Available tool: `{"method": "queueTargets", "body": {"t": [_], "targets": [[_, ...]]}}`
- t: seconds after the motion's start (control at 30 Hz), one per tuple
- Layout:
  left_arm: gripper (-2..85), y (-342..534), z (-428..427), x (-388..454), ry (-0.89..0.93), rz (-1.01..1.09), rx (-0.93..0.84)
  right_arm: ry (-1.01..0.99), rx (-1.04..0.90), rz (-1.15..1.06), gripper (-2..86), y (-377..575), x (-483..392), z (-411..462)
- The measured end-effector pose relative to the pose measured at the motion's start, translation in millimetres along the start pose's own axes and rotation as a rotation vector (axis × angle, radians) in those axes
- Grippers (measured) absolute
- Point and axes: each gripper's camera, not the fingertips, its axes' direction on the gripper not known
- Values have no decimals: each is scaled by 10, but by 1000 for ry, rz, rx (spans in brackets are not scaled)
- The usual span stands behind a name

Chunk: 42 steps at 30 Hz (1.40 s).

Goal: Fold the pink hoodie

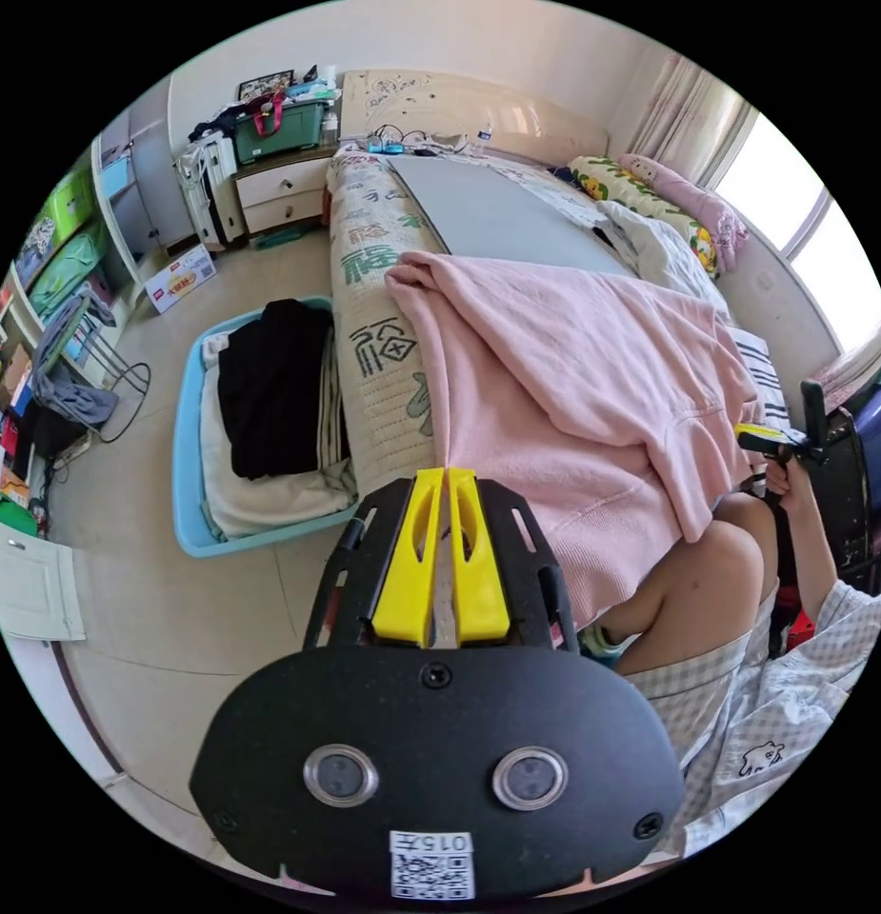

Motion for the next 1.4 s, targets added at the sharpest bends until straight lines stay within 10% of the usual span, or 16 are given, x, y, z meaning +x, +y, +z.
{"method": "queueTargets", "body": {"t": [0.63,0.77,0.9,1.27,1.4], "targets": [[0,519,341,293,-153,-106,70,-54,-160,-114,63,-1314,157,-402],[1,673,370,443,-234,-62,110,-144,-549,43,33,-1834,527,-514],[2,818,383,316,-154,-106,146,376,-972,120,1,-2200,579,-1027],[13,1195,424,182,-100,-160,220,603,-634,87,-6,-2883,-477,-2800],[16,1313,434,174,-104,-180,234,338,-537,-97,-6,-2567,-495,-2674]]}}
